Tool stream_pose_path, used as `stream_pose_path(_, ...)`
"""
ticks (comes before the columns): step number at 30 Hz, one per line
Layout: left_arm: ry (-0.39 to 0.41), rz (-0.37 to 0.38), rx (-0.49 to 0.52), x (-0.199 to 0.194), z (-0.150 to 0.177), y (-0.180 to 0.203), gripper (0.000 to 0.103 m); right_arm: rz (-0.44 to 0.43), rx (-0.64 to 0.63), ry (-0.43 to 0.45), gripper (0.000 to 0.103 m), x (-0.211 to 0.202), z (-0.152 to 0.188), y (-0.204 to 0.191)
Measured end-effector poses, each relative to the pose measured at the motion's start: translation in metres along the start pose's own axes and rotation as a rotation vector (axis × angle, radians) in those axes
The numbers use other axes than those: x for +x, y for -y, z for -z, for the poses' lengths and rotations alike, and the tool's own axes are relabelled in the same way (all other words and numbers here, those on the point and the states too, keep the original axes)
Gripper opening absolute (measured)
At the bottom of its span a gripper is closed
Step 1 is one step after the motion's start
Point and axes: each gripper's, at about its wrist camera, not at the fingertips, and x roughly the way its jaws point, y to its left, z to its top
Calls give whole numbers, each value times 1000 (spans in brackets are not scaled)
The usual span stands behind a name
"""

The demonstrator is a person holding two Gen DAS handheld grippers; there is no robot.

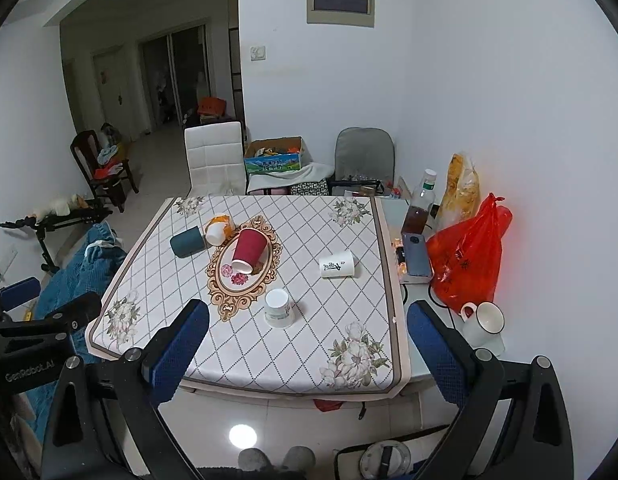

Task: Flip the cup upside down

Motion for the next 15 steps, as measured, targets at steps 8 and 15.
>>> stream_pose_path(8,4,2,3,-3,-2,1,101,-5,2,-6,101,2,1,-1)
stream_pose_path(15,-1,8,11,-6,-4,0,101,-10,5,-10,101,3,3,-2)
